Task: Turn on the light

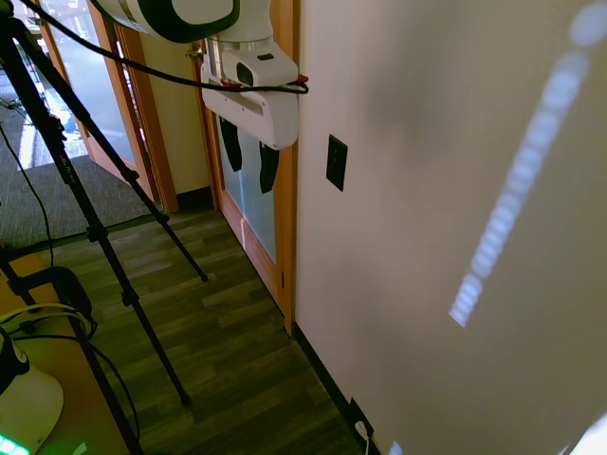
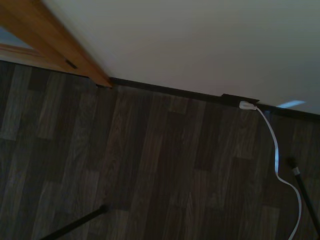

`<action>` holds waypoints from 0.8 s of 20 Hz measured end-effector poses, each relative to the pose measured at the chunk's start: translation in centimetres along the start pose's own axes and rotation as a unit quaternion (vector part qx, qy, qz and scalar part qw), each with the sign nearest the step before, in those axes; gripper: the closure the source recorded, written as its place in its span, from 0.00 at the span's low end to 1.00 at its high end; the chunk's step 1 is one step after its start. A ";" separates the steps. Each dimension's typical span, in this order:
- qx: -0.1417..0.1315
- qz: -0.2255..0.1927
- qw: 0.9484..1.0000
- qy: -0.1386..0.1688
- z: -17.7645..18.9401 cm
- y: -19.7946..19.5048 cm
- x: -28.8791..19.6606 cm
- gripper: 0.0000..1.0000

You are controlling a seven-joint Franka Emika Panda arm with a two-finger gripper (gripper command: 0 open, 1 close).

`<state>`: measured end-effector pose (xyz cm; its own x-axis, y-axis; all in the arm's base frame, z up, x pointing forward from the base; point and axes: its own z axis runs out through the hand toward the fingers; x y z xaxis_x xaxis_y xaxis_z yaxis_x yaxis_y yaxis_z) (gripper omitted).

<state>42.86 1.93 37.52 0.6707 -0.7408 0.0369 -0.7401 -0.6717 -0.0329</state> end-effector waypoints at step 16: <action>0.071 0.091 0.991 0.062 7.3 -14.3 7.0 0.00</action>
<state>58.51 6.29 30.94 0.5093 -0.8492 0.1394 -0.8279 -0.5277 -0.1898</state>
